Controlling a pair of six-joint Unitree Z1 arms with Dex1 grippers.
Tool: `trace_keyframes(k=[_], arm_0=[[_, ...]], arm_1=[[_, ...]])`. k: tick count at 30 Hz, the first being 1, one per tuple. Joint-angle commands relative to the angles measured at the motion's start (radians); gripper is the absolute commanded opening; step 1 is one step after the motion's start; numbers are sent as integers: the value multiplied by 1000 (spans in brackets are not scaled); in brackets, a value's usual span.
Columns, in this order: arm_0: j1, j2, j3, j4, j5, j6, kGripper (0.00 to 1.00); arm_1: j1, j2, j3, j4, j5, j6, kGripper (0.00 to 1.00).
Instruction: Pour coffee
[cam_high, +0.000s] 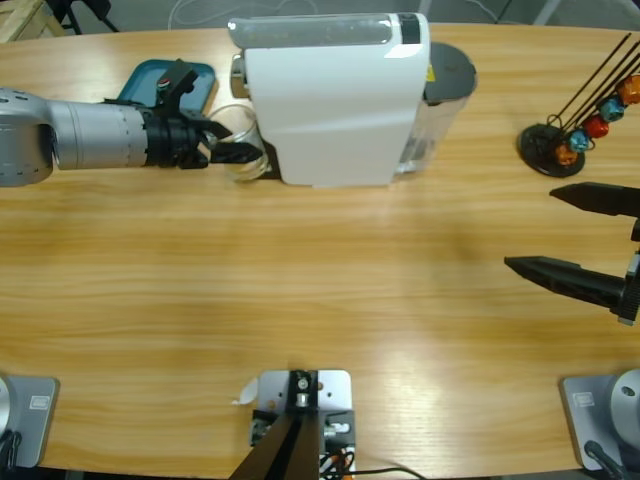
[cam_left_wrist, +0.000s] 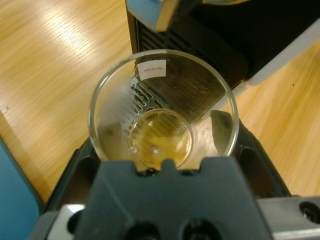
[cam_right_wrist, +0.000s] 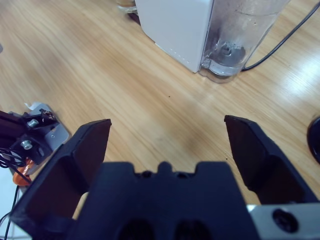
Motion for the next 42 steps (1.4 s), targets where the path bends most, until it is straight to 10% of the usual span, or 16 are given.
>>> trace_keyframes(k=[1,12,30,36,42], arm_0=[[16,27,12,-11,3,19,490],[214,-153,82,-8,154,14,494],[387,112,59,-202,161,6,503],[389,141,58,-199,180,-12,964],[395,139,61,-194,183,-14,1000]], arm_1=[[7,21,7,-9,7,-2,1000],[7,21,7,-9,9,-2,1000],[7,15,7,-9,18,-2,1000],[7,4,9,-10,20,0,1000],[7,3,10,-10,19,0,1000]])
